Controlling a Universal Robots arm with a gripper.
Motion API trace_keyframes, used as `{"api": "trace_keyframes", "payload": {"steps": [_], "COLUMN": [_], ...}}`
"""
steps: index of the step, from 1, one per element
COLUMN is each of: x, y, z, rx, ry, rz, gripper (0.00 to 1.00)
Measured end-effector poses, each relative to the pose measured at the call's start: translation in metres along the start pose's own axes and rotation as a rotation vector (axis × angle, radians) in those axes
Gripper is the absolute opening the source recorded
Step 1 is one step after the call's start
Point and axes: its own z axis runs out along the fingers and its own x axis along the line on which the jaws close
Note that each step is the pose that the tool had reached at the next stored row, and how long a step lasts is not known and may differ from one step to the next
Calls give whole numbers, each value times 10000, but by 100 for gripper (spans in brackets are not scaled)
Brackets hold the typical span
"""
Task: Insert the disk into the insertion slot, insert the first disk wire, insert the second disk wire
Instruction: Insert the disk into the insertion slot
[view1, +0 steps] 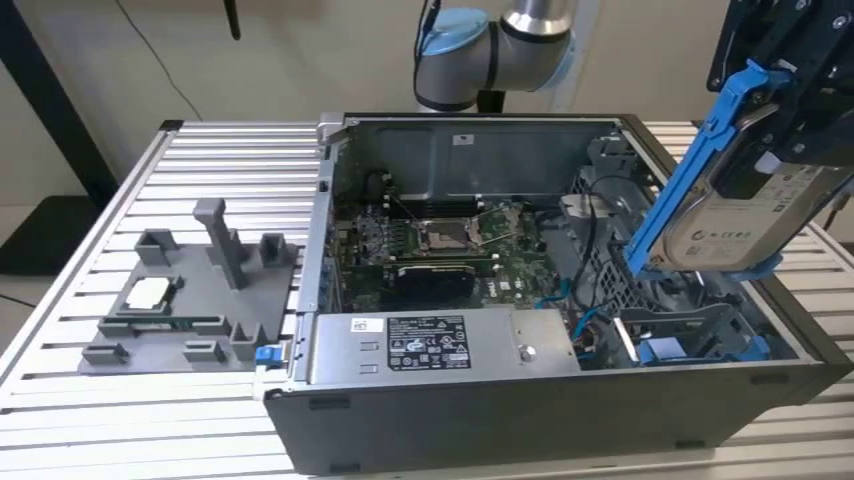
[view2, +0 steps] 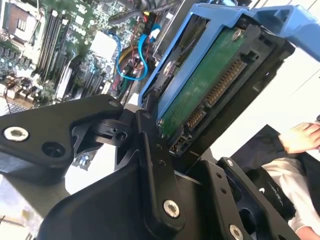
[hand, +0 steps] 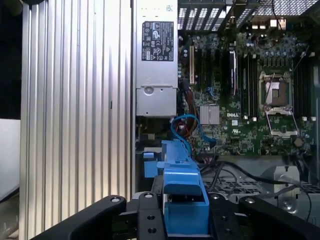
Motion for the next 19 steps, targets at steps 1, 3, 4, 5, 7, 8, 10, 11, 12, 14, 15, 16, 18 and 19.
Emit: {"api": "trace_keyframes", "payload": {"steps": [1,3,4,5,7,8,10,11,12,14,15,16,18,19], "x": [0,0,0,0,0,0,0,0,0,0,0,1,0,0], "y": [-1,-2,-3,-4,-7,-7,-6,-7,-7,-7,-7,-7,-8,-8], "z": [10,29,40,51,67,70,75,79,84,87,89,90,94,96], "rx": [57,147,193,233,281,283,286,288,291,293,292,292,292,292], "ry": [-8,-25,-33,-39,-47,-51,-55,-59,-61,-60,-60,-61,-61,-61], "rz": [-1,-3,-4,-5,-8,-9,-7,-7,-8,-7,-8,-7,-8,-7], "gripper": [33,33,33,33,33,33,33,33,33,33,33,33,33,33]}}
